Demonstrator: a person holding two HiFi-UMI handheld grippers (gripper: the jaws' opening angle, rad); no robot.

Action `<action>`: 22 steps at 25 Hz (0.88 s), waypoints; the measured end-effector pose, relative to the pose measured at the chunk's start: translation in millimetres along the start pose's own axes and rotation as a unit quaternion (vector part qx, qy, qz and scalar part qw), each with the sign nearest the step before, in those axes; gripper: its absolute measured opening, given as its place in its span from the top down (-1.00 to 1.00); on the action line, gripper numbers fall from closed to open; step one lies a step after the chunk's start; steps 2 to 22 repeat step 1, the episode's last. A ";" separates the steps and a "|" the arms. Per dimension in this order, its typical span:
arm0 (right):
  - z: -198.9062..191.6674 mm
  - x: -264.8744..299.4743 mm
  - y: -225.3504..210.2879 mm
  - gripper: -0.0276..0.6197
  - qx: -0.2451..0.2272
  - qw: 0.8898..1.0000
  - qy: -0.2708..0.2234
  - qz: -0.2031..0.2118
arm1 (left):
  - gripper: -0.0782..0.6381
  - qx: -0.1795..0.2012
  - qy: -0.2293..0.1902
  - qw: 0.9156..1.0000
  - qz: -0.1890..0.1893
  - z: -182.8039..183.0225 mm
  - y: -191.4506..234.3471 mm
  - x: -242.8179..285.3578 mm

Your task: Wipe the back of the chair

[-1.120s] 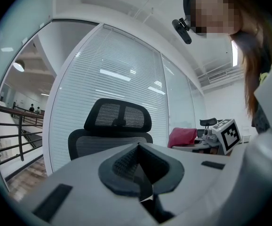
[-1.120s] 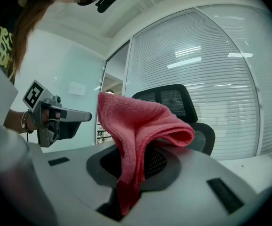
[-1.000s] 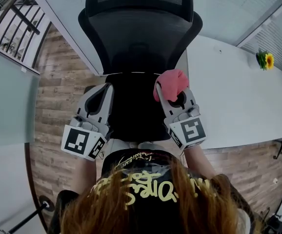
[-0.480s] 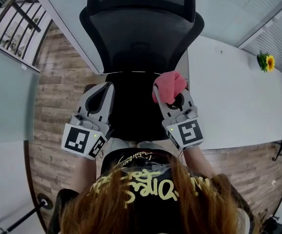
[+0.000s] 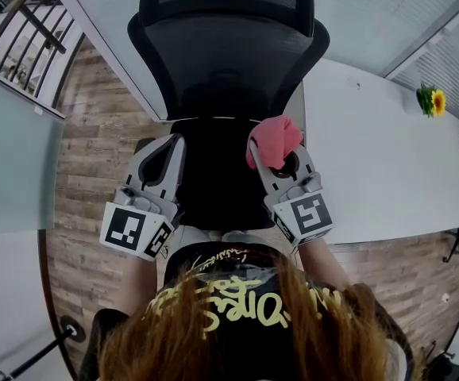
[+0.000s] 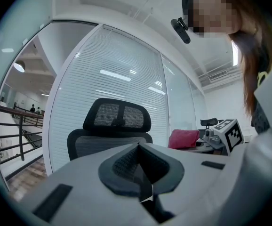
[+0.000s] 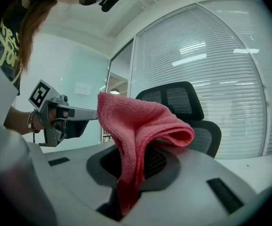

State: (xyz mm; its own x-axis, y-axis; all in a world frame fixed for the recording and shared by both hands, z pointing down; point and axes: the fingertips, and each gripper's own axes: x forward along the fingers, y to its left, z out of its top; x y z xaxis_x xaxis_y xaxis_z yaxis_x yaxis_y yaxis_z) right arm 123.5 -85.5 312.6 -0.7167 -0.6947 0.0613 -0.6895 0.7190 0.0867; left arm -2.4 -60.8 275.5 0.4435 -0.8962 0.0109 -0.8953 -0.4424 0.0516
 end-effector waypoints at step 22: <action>0.3 -0.2 0.0 0.72 -0.001 1.000 0.001 0.001 | 0.80 -0.001 0.000 1.000 0.000 0.2 -0.3 0.0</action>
